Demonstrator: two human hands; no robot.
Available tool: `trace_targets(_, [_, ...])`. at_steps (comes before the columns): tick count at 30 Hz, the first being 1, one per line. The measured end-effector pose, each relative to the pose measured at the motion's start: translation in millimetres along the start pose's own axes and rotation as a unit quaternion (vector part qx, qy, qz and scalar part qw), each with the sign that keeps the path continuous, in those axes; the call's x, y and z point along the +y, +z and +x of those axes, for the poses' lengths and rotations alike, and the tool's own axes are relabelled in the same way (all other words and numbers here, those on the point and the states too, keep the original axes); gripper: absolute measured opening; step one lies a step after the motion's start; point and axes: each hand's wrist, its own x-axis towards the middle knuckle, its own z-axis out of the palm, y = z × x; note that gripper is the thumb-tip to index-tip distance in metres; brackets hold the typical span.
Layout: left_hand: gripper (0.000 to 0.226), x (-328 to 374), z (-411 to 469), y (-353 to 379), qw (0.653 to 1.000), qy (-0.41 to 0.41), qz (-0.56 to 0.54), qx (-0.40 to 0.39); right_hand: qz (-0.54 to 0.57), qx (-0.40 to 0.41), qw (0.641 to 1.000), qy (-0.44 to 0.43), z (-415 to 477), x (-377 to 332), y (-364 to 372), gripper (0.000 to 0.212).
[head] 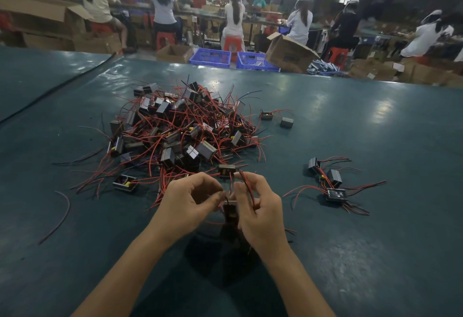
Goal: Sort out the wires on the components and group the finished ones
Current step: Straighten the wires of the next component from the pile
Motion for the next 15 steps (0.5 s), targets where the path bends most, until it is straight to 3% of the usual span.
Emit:
trace_targets(7, [0.005,2.5,0.2,1.0,0.999,0.007,-0.040,0.003,0.059,0.008,0.995,0.085,2.3,1.7,-2.2,0.039])
trace_targets(12, [0.015,3.4,1.0,0.5,0.999,0.047,-0.014,0.009,0.091,-0.025,0.987,0.131,4.7,-3.3,-6.6,0.015])
trace_targets(15, [0.012,1.6,2.3,1.3,0.997,0.080,0.007,0.023,0.071,-0.029,0.988,0.132,4.1,-4.1,-7.7,0.013])
